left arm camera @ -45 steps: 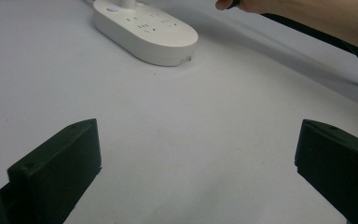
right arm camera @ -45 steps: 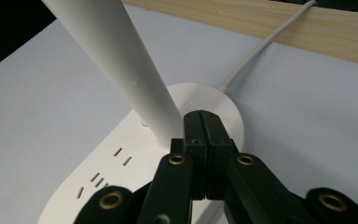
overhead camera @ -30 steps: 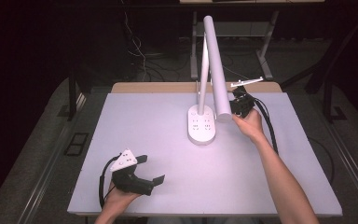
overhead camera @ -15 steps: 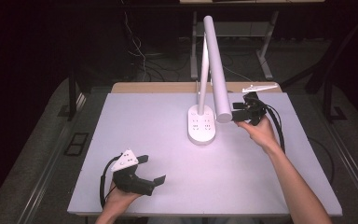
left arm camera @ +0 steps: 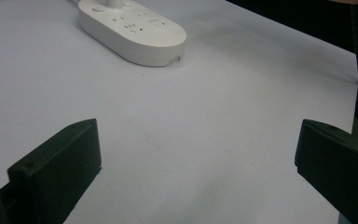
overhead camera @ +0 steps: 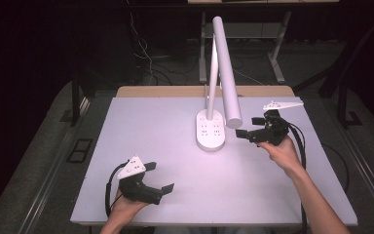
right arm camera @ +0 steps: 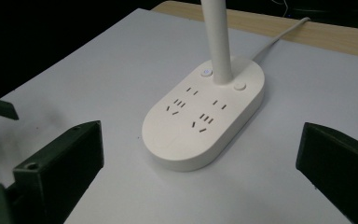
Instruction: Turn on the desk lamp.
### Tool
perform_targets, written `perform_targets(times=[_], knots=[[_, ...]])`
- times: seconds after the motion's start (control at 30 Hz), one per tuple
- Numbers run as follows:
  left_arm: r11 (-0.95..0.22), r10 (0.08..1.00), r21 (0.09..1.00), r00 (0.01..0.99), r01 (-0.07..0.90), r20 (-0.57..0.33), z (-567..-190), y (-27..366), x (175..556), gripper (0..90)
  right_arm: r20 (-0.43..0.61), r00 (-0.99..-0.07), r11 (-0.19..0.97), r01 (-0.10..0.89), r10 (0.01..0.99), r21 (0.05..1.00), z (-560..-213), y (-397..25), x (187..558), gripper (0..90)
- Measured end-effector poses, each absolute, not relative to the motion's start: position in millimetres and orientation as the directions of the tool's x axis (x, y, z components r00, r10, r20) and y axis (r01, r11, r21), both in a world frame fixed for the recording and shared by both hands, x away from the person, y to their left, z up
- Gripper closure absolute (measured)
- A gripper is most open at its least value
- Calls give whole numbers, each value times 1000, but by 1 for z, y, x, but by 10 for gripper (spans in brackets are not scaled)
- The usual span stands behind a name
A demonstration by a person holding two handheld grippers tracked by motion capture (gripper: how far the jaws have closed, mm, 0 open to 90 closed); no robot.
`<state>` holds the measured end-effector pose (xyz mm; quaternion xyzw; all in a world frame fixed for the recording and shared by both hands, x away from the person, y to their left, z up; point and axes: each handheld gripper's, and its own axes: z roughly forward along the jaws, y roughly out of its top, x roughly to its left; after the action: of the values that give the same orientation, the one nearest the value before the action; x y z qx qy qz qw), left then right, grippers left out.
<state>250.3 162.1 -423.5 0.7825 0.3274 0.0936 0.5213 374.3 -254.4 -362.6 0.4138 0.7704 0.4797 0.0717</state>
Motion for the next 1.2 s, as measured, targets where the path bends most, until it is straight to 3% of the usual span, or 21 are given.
perform_targets(times=[0.53, 1.2], knots=[[-262, 604, 874, 776, 409, -182, -423, 159, 249, 0, 267, -682, 200, 524, 680, 828, -374, -269, 304, 6], [-258, 613, 872, 768, 416, -186, -424, 160, 251, 0, 301, -630, 140, 552, 716, 822, -417, -293, 251, 6]])
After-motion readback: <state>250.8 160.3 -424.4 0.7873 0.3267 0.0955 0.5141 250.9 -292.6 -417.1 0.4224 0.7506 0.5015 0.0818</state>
